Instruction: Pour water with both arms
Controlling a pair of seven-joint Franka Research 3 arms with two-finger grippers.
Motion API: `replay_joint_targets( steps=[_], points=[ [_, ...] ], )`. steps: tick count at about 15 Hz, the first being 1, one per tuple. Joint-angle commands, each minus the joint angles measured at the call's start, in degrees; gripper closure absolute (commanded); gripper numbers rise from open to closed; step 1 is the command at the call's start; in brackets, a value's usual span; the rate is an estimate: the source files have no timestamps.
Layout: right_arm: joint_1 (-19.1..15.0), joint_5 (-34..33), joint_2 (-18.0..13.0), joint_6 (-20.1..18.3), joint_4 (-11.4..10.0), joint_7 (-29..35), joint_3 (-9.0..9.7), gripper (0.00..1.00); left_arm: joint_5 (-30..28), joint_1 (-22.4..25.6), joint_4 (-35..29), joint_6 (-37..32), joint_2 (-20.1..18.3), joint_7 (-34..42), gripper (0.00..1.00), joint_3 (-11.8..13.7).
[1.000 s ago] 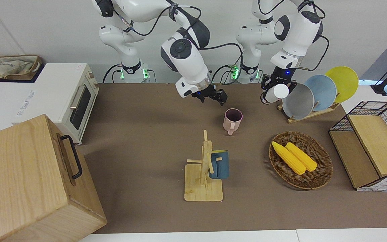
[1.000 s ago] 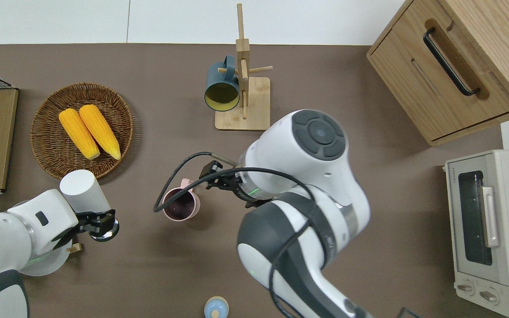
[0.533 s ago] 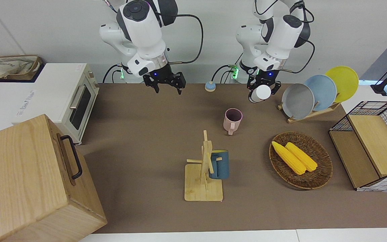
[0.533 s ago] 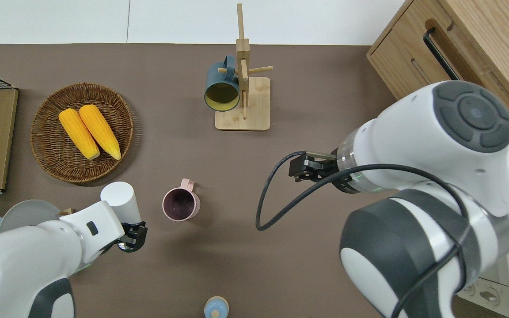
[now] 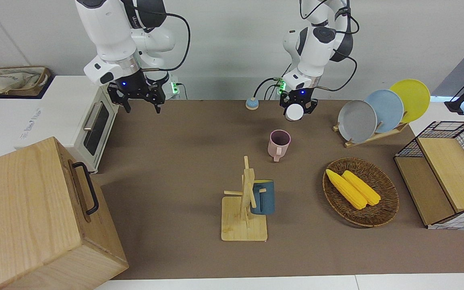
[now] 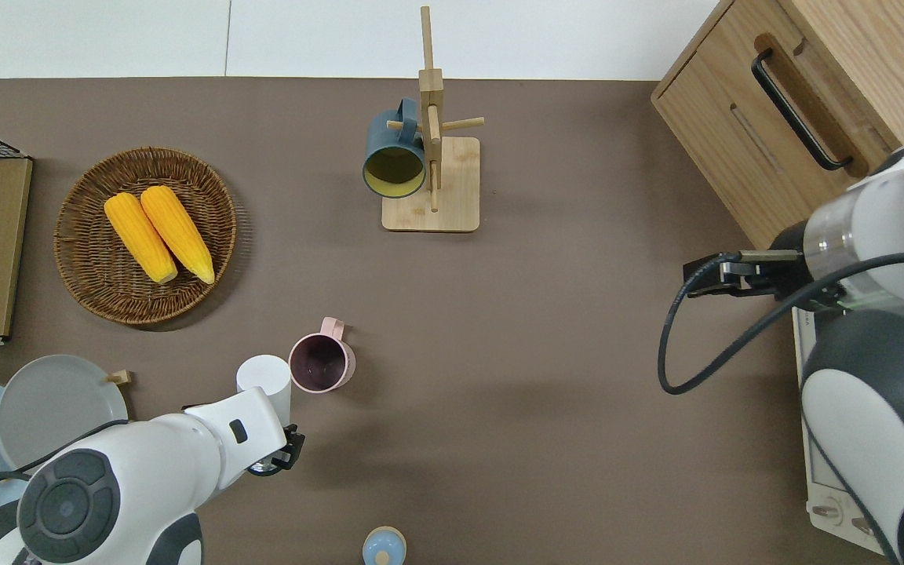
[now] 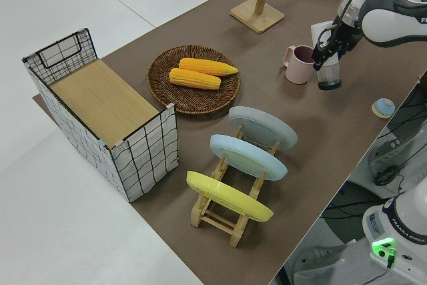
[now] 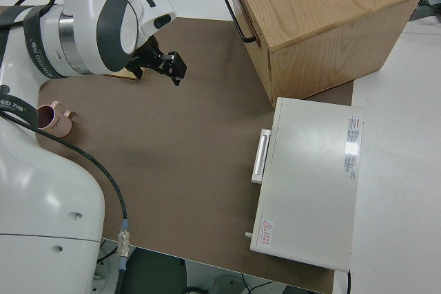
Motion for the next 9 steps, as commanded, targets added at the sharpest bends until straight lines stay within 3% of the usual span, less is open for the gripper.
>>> replay_joint_targets(
  steps=[1, 7, 9],
  points=[
    [-0.7, -1.6, -3.0, -1.5, -1.9, -7.4, -2.49, 0.009, -1.0, -2.4, -2.1, -0.3, -1.3, -0.1, 1.00, 0.6],
    [-0.6, -2.4, -4.4, -1.7, -1.9, -13.4, -6.88, 0.009, -1.1, -1.8, 0.7, -0.4, 4.8, -0.3, 1.00, 0.7],
    [-0.6, -2.3, -4.5, -1.7, -1.8, -15.1, -7.24, 0.007, -1.0, -1.7, 2.3, -0.9, 7.0, -0.4, 1.00, 0.7]
  ],
)
